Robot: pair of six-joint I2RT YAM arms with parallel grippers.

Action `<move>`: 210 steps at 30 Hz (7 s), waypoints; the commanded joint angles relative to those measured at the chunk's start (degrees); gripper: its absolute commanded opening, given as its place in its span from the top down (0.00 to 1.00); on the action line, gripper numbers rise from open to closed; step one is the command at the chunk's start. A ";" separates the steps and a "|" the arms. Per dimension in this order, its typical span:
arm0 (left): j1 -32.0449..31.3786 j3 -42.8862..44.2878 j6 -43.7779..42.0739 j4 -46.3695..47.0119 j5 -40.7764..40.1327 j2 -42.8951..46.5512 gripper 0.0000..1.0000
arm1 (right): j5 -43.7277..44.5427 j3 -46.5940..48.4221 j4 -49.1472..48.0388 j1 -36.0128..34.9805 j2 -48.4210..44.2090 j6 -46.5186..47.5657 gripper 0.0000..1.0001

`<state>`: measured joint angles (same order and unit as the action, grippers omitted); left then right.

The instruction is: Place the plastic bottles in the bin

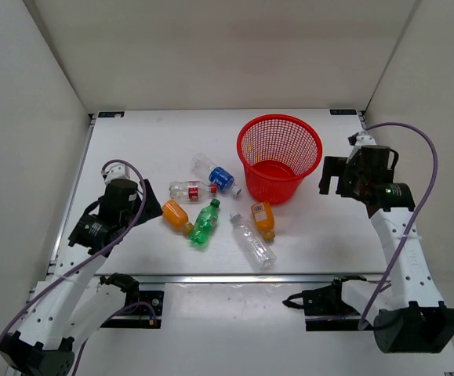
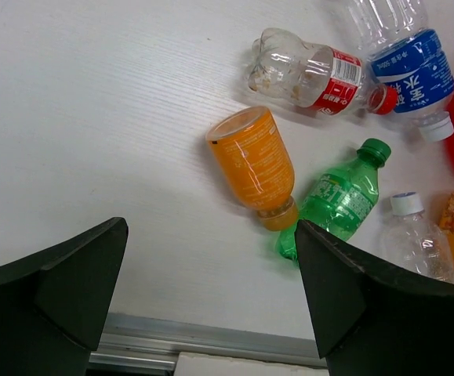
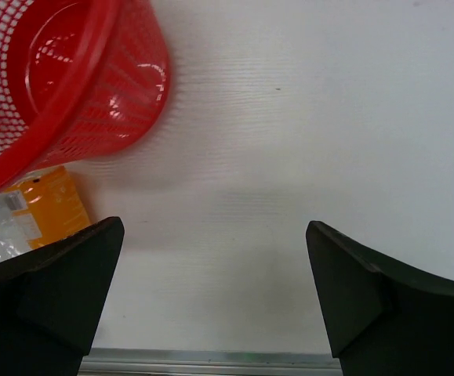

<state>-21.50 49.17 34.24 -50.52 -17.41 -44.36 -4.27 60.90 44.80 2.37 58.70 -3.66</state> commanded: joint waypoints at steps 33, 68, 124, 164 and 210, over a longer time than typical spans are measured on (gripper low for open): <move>-2.67 -5.13 5.31 -11.53 5.28 8.68 0.01 | 7.61 -11.59 -15.87 -60.55 14.34 -8.99 0.22; -8.82 1.81 -5.22 2.36 13.63 -8.98 0.02 | -1.81 21.80 -18.51 -36.05 16.18 5.57 0.77; -22.98 38.43 -12.09 20.53 9.50 -33.22 0.66 | 1.99 -14.48 2.22 -2.47 -21.86 -7.85 0.01; -4.17 -0.21 4.33 0.34 6.86 3.47 0.01 | 16.39 -23.19 -39.77 -47.55 14.77 -8.20 0.03; -3.20 -10.40 11.28 14.38 6.95 -11.36 0.02 | 12.61 12.50 -32.32 -29.88 13.39 6.92 0.00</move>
<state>-24.71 38.28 45.47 -40.23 -9.47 -55.05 3.92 72.31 12.51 -27.70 77.49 2.15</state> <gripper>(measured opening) 0.985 0.994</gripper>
